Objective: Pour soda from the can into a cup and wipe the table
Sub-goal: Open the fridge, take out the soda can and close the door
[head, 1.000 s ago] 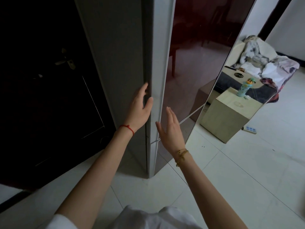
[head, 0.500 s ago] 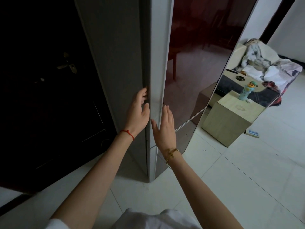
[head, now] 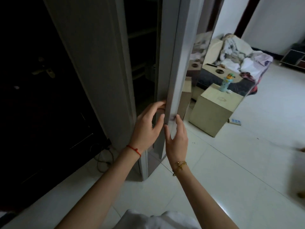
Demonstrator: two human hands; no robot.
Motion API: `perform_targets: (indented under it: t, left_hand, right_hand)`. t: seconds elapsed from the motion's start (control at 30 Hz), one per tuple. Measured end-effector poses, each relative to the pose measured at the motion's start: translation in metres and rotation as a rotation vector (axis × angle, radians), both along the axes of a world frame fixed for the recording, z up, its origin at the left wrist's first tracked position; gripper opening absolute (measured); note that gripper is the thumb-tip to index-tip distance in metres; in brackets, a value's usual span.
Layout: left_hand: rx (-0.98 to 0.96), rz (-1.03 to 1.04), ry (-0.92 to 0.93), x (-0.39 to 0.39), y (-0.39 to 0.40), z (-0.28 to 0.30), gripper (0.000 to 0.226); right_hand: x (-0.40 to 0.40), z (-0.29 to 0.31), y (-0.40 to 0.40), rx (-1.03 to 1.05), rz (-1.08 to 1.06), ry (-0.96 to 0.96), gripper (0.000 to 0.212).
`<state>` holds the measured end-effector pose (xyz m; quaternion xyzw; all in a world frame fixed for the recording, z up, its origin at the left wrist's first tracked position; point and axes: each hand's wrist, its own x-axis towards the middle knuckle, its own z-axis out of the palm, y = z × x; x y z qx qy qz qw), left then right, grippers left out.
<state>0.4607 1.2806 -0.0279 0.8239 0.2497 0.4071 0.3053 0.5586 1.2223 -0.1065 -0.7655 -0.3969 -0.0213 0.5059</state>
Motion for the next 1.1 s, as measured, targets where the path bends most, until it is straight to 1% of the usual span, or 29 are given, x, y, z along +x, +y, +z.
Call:
perform_targets:
  t: [0.2,0.3,0.47,0.6,0.73,0.87,0.97,1.1]
  left_hand:
    - [0.085,-0.093,0.029,0.026,-0.025,-0.003,0.038]
    - [0.105,-0.163,0.068,0.039,-0.035,0.0,0.039]
    - [0.232,-0.236,0.149,0.058,-0.045,0.0,0.046]
    - [0.271,-0.188,0.1,0.071,-0.046,0.002,0.045]
    - [0.292,-0.145,0.057,0.079,-0.044,0.005,0.054]
    - [0.372,-0.115,0.093,0.094,-0.041,0.009,0.065]
    - [0.412,-0.096,0.126,0.111,-0.042,0.012,0.068]
    - [0.439,-0.094,0.111,0.138,-0.052,0.011,0.071]
  right_hand:
    - [0.027,0.001,-0.041,0.006,-0.062,-0.084,0.057]
    - [0.04,0.006,-0.054,0.029,-0.126,-0.093,0.051]
    - [0.06,0.004,-0.073,0.034,-0.197,-0.104,0.044]
    - [0.075,0.009,-0.089,0.039,-0.253,-0.103,0.04]
    - [0.094,0.013,-0.105,0.037,-0.294,-0.087,0.038]
    - [0.116,0.014,-0.12,0.012,-0.338,-0.077,0.042]
    - [0.133,0.016,-0.13,0.003,-0.36,-0.079,0.042]
    - [0.162,0.018,-0.145,0.006,-0.375,-0.076,0.041]
